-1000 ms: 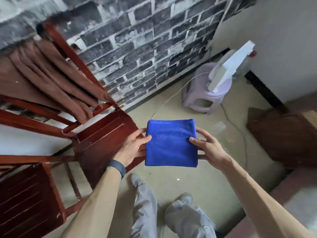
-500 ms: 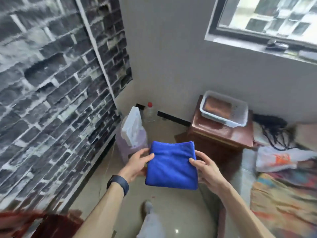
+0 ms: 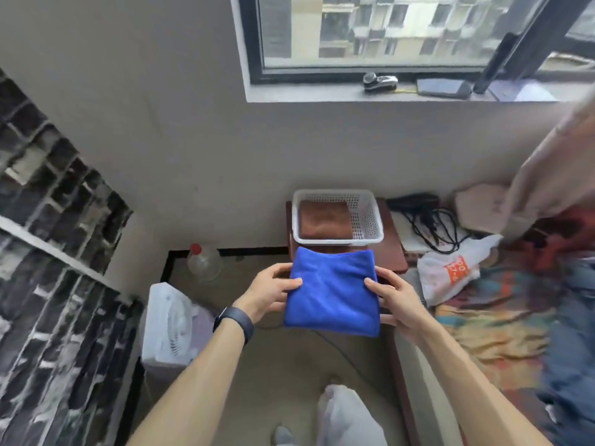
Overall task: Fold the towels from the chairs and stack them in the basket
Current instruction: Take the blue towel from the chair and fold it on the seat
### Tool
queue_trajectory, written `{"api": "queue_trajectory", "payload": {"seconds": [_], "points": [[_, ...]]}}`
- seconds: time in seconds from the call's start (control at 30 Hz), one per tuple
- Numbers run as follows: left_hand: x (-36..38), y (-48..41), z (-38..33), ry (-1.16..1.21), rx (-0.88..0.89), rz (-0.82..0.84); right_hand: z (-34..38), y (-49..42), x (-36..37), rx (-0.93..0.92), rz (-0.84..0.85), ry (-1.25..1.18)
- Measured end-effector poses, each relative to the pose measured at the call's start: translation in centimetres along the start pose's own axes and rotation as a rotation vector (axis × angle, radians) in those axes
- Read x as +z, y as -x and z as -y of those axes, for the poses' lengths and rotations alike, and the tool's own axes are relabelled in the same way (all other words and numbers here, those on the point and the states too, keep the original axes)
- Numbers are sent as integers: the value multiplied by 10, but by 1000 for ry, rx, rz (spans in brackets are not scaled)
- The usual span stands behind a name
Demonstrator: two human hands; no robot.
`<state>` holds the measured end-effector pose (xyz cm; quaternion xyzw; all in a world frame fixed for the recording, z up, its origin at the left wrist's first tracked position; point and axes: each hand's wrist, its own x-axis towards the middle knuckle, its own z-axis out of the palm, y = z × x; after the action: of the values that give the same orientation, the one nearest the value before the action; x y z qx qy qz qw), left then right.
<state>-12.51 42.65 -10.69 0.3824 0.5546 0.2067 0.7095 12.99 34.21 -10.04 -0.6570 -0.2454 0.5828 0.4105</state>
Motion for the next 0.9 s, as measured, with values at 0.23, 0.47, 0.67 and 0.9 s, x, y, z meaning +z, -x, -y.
{"api": "queue_trajectory", "payload": {"seconds": [0.23,0.47,0.67,0.9], "points": [[19,-117,-48,-49,-48,-37,44,-123,-23,41,-28,-18],[24,-236,-83,-54,-168,-214,74,-271,-29,162,-12,3],[18,-319,-91,-58,-227,-317,71,-367,-28,260,30,25],[8,-376,-78,-258,-281,-354,54,-422,-22,343,25,51]]}}
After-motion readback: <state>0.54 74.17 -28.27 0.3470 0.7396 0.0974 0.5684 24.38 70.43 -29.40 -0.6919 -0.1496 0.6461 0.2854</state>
